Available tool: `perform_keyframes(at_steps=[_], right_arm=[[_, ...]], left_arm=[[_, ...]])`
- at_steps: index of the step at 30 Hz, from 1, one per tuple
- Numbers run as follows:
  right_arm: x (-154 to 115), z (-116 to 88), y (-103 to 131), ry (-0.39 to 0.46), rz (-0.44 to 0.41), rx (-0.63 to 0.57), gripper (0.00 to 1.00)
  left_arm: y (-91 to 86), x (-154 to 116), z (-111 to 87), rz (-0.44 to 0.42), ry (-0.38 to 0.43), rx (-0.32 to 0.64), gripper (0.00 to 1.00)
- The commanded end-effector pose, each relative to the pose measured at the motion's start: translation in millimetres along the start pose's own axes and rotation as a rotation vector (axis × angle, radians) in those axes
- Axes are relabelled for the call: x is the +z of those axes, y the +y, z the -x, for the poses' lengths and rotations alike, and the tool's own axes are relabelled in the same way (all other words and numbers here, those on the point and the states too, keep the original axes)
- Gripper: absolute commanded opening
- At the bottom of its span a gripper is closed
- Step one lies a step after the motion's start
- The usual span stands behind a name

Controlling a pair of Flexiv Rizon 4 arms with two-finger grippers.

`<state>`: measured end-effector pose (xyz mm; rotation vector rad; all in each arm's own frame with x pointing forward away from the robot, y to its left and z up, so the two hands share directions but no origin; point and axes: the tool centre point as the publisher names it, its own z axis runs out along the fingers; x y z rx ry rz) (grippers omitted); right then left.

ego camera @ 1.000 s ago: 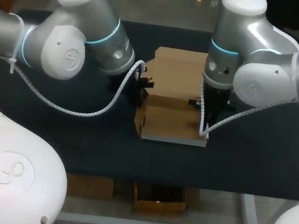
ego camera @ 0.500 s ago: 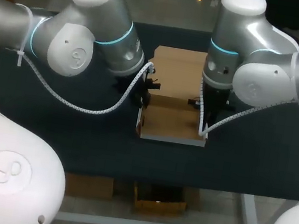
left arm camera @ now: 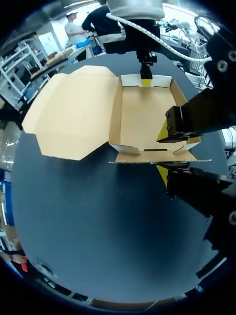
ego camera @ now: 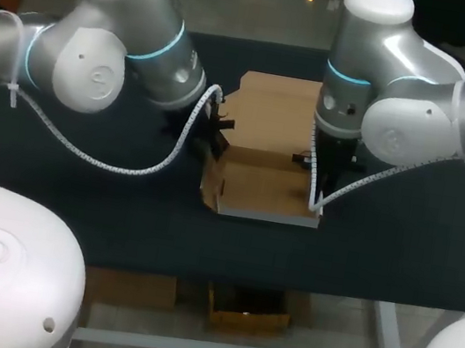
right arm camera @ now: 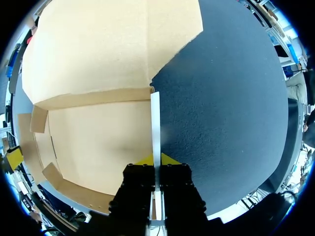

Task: Assemble the packaging by folding the flat box into shape, placing the metal phone stand inside, and closing the box properly

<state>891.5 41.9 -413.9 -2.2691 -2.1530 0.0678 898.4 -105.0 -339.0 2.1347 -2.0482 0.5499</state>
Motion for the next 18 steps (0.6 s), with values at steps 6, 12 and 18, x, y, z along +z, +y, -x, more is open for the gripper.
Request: perform_keyframes(at_steps=[6,12,18], right_arm=[[-0.6,-0.4,0.4,-0.001,-0.002,0.000,0.00],[-0.6,-0.4,0.4,-0.001,-0.002,0.000,0.00],[-0.6,-0.4,0.4,-0.001,-0.002,0.000,0.00]], left_arm=[[-5.7,-11.7,49.8,0.041,0.205,-0.029,0.26],[-5.1,-5.8,66.5,0.071,0.268,-0.030,0.26],[-3.5,5.4,75.5,0.093,0.327,-0.040,0.27]])
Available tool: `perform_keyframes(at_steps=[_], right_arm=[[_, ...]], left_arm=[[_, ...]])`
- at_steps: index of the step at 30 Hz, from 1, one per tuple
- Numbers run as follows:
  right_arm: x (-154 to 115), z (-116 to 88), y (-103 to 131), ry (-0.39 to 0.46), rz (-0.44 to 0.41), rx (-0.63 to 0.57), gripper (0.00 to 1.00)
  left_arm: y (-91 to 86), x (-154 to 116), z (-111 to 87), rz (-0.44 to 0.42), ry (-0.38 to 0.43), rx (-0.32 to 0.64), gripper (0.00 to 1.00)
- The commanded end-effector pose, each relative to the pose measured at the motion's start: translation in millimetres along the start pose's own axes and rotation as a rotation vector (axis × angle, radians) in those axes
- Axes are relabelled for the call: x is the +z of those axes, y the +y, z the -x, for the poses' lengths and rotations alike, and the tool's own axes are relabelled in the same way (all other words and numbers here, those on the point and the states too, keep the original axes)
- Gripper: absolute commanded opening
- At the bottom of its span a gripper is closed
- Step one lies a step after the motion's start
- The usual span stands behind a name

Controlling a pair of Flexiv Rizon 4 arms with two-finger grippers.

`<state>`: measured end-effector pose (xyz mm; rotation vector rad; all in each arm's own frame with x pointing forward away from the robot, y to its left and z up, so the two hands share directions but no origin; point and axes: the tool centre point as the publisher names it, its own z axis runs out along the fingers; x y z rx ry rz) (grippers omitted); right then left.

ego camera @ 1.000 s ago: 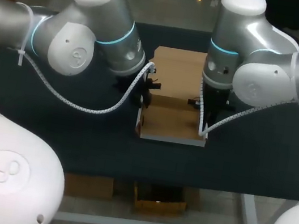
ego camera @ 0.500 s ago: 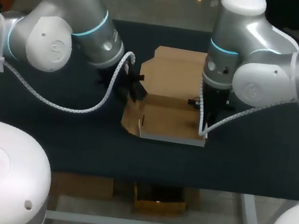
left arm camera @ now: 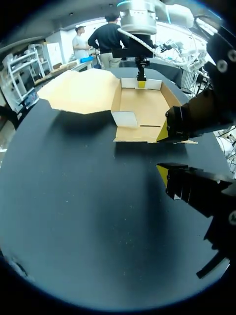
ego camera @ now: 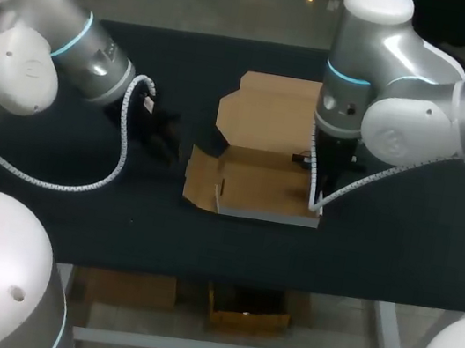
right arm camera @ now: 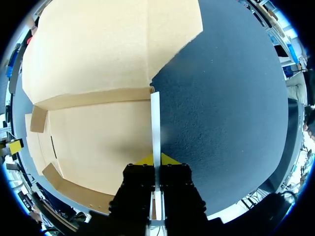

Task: Assemble the packaging by folding the flat box into shape, placing the metal phone stand inside, and closing the box properly

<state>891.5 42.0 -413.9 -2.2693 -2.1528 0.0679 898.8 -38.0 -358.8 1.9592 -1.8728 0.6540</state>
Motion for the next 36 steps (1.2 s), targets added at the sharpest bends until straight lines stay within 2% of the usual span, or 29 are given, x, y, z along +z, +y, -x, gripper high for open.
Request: perform_keyframes(at_steps=[1,9,17,30,36], right_arm=[[-0.6,-0.4,0.3,-0.001,-0.002,0.000,0.00],[-0.6,-0.4,0.3,-0.001,-0.002,0.000,0.00],[-0.6,-0.4,0.3,-0.001,-0.002,0.000,0.00],[-0.6,-0.4,0.3,-0.001,-0.002,0.000,0.00],[-0.6,-0.4,0.3,-0.001,-0.002,0.000,0.00]], left_arm=[[-2.2,10.0,9.1,0.013,0.110,0.001,0.27],[0.8,26.6,13.1,0.030,0.149,-0.009,0.26],[5.2,37.7,7.7,0.056,0.203,0.000,0.25],[20.0,41.7,-23.5,0.091,0.358,0.065,0.27],[22.2,41.3,-37.6,0.096,0.371,0.087,0.30]])
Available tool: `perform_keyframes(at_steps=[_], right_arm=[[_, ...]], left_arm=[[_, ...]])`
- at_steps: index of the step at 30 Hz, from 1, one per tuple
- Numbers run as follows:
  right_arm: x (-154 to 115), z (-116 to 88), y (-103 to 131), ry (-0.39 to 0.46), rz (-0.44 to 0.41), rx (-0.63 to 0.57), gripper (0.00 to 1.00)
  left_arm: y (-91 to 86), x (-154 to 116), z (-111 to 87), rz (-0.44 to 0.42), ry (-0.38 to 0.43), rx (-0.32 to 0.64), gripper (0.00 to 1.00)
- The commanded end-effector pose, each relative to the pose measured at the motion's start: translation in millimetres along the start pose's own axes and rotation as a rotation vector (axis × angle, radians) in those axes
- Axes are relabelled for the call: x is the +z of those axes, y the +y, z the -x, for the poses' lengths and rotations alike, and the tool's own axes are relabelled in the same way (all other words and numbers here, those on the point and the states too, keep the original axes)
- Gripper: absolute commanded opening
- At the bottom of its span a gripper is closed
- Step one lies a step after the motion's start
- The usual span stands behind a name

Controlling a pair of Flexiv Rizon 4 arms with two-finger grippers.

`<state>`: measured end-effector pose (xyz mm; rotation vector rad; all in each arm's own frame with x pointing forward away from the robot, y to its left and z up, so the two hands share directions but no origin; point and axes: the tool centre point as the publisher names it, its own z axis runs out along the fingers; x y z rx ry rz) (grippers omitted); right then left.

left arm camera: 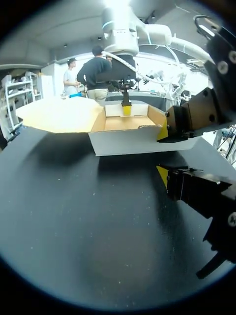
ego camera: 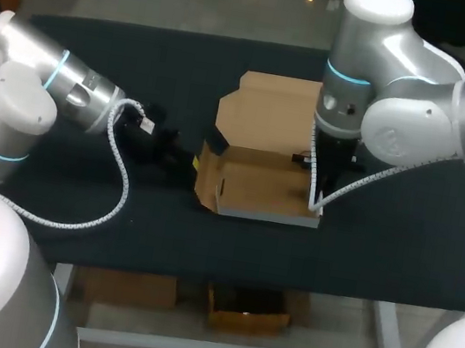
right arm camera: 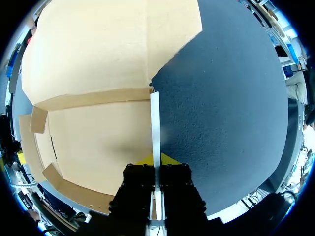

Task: Assemble the packaging by folding the flat box into shape, placing the metal phone stand inside, and closing the box properly

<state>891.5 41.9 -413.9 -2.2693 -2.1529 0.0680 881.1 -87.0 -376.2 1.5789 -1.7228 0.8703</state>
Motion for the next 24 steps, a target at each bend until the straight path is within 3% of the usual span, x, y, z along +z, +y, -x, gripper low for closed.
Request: perform_keyframes(at_steps=[1,24], right_arm=[[-0.6,-0.4,0.4,-0.001,-0.002,0.000,0.00],[-0.6,-0.4,0.4,-0.001,-0.002,0.000,0.00]], left_arm=[[-0.2,4.9,-7.6,0.005,-0.002,0.008,0.30],[-2.8,32.3,-34.8,-0.065,-0.133,0.022,0.34]])
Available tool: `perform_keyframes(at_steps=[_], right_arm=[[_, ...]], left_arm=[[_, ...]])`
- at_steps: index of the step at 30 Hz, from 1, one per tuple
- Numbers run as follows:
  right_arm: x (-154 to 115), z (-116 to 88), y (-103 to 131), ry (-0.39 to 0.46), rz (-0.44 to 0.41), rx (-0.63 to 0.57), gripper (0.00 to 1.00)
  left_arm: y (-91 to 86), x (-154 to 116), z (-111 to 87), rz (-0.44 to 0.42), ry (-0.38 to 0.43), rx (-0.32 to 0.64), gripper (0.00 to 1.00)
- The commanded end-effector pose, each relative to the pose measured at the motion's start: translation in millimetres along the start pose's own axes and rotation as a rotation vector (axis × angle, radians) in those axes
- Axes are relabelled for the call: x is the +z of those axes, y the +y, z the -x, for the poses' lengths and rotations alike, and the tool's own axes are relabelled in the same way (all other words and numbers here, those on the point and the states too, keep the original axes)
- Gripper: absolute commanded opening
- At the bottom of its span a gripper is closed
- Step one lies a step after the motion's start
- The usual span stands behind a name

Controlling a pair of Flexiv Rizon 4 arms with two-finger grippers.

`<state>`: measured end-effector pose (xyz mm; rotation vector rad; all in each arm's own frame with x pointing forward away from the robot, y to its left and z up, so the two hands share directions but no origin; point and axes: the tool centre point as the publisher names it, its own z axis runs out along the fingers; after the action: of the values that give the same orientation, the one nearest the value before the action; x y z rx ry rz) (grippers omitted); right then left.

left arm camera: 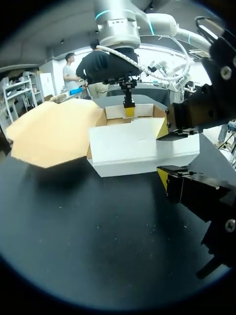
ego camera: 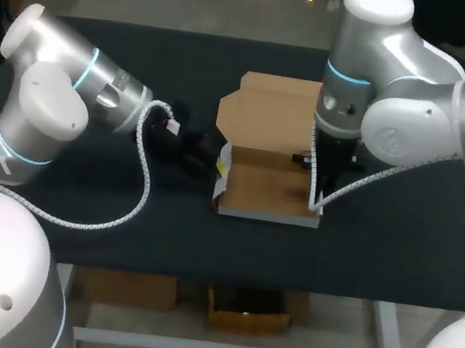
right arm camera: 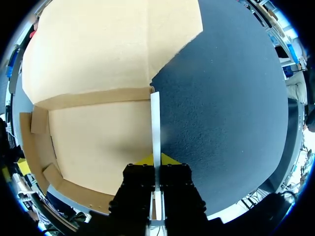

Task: Assemble the packaging by folding the flat box into shape, placing the metal phone stand inside, and closing the box properly

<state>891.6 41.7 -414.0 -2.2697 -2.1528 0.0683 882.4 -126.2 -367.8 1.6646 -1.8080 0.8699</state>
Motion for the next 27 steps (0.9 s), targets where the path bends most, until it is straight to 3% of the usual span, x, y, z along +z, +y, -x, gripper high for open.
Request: perform_keyframes(at_steps=[1,15,27], right_arm=[[-0.7,-0.6,0.3,-0.001,-0.002,0.000,0.00],[-0.7,-0.6,0.3,-0.001,-0.002,0.000,0.00],[-0.7,-0.6,0.3,-0.001,-0.002,0.000,0.00]], left_arm=[[1.5,5.9,-7.0,-0.019,-0.044,-0.002,0.34],[1.6,18.6,-14.4,-0.087,-0.177,0.019,0.34],[-3.6,26.6,-9.6,-0.162,-0.296,0.010,0.34]])
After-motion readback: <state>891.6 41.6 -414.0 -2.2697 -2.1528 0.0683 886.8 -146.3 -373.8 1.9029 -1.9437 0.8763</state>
